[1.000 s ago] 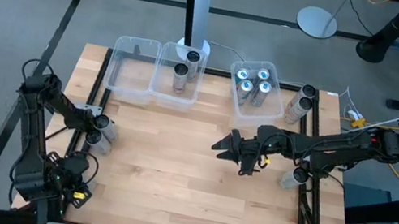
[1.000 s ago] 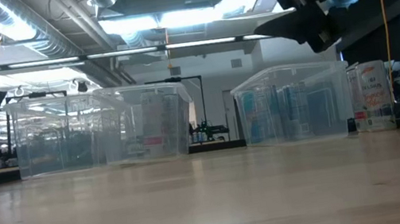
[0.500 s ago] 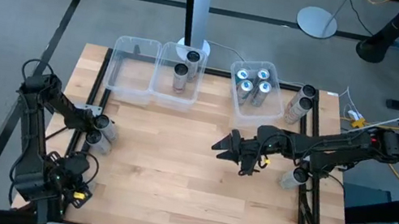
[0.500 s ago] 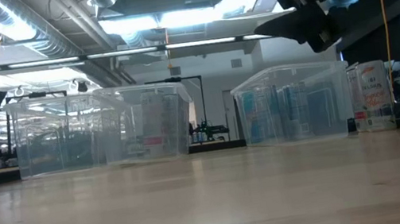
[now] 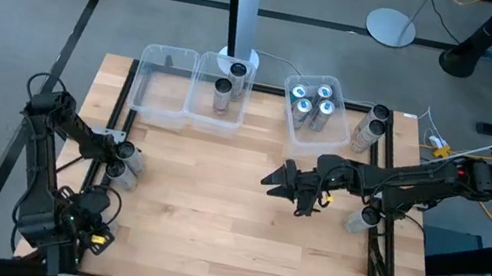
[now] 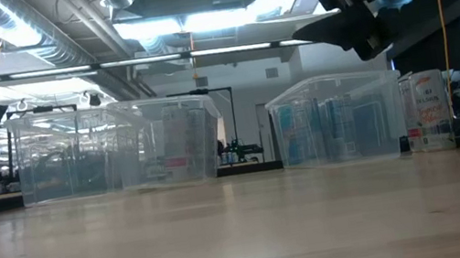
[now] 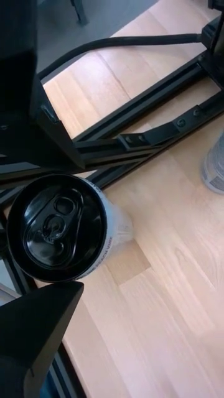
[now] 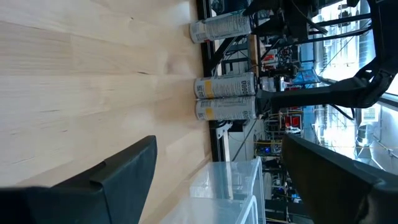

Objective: Sort soda cans
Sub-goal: Put the bottom left white-pink soda can into the top center transparent bin

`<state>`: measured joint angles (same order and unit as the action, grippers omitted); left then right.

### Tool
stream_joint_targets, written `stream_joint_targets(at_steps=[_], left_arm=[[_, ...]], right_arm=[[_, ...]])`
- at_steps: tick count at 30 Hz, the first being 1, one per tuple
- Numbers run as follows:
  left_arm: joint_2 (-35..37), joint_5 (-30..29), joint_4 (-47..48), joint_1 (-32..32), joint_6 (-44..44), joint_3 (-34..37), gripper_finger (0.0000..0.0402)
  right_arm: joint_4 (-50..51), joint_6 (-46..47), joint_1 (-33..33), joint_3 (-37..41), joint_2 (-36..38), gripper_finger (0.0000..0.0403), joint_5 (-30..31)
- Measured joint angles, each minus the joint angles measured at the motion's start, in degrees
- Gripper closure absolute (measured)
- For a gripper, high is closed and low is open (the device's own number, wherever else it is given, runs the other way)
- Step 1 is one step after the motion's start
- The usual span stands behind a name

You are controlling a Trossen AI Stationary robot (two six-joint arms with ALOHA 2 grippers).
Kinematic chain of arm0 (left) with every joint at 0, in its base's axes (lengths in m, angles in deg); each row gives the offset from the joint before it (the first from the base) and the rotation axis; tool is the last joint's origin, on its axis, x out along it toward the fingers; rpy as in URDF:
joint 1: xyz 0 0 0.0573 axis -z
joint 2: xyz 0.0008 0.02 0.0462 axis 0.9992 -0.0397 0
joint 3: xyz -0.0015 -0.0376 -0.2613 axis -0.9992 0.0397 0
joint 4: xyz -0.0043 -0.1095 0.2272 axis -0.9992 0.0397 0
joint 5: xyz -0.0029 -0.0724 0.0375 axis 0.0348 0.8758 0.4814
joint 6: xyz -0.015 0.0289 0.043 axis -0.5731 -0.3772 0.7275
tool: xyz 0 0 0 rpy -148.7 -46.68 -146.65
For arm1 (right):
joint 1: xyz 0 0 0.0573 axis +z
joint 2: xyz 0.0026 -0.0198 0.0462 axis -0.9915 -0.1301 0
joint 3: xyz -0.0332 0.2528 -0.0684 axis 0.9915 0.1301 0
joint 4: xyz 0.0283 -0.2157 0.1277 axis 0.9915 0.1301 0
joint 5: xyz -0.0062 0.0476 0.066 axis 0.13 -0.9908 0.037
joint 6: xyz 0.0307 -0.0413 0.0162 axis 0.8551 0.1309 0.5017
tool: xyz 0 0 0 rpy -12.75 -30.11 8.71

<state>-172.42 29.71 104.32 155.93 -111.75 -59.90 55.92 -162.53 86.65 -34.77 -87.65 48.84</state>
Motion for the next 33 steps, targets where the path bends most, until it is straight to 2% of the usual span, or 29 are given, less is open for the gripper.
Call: stream_joint_targets(at_steps=[7, 13, 15, 21, 25, 33], left_arm=[[0.0, 0.6, 0.0, 0.0, -0.9, 0.0, 0.0101], [0.0, 0.6, 0.3, 0.0, -1.2, 0.0, 0.0021], [0.0, 0.6, 0.6, 0.0, -1.0, 0.0, 0.0007], [0.1, 0.5, -1.8, 0.0, 1.8, 0.0, 0.0022], [-1.0, -2.4, -5.0, 0.1, 2.9, 0.0, 0.0024], [-4.9, -2.4, -3.1, -0.4, 6.0, 0.0, 0.0025]], right_arm=[[0.0, 0.0, 0.0, 0.0, 0.0, 0.0061, 0.0], [0.0, 0.0, 0.0, 0.0, 0.0, 0.0061, 0.0], [0.0, 0.0, 0.0, 0.0, 0.0, 0.0061, 0.0], [0.1, 0.0, 0.0, 0.0, 0.0, 0.0061, 0.0], [0.1, 0.0, 0.0, 0.0, 0.0, 0.0061, 0.0], [0.1, 0.0, 0.0, 0.0, 0.0, 0.0061, 0.0]])
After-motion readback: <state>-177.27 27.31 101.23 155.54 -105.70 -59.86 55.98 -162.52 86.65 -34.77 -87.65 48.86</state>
